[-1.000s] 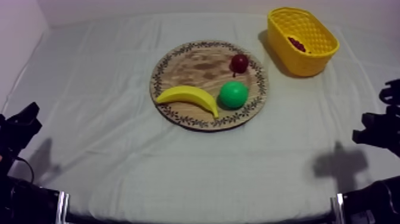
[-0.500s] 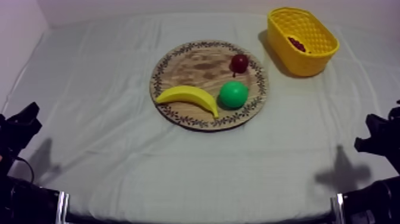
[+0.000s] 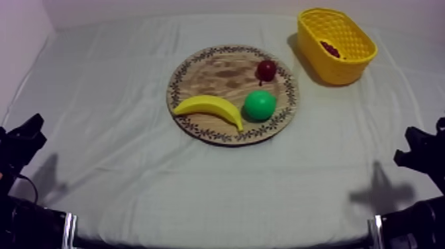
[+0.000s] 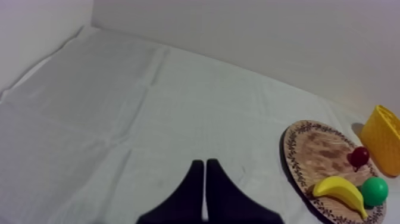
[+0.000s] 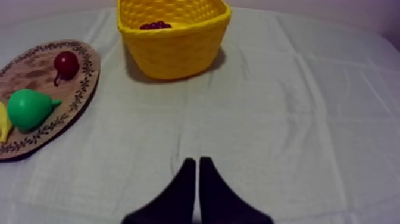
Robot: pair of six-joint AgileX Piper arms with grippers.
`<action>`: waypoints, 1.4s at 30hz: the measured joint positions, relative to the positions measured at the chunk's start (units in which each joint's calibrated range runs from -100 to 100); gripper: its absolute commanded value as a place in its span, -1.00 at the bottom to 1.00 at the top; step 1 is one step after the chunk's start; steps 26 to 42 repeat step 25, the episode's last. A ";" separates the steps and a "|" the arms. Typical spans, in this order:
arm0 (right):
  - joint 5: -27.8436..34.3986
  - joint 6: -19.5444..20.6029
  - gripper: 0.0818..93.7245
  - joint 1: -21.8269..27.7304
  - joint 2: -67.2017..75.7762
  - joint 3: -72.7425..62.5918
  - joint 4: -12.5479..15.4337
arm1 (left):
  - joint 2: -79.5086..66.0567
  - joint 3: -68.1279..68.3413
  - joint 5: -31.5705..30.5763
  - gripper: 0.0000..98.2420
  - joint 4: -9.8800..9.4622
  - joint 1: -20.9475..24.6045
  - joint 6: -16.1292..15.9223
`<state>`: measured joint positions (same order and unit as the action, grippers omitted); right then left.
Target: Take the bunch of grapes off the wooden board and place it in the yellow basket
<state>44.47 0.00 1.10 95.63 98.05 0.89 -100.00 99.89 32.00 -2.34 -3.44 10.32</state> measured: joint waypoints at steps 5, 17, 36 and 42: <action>-0.61 0.00 -0.99 0.42 0.00 0.23 0.00 | 0.00 0.00 0.00 -1.00 0.00 0.00 0.00; -2.83 1.15 -0.99 0.32 0.00 0.87 0.00 | 0.00 0.00 0.00 -1.00 0.00 0.00 0.00; -2.83 0.00 -0.99 0.25 0.00 0.92 -0.05 | 0.00 0.00 0.00 -1.00 0.00 0.00 0.00; -2.83 0.00 -0.99 0.25 0.00 0.92 -0.05 | 0.00 0.00 0.00 -1.00 0.00 0.00 0.00</action>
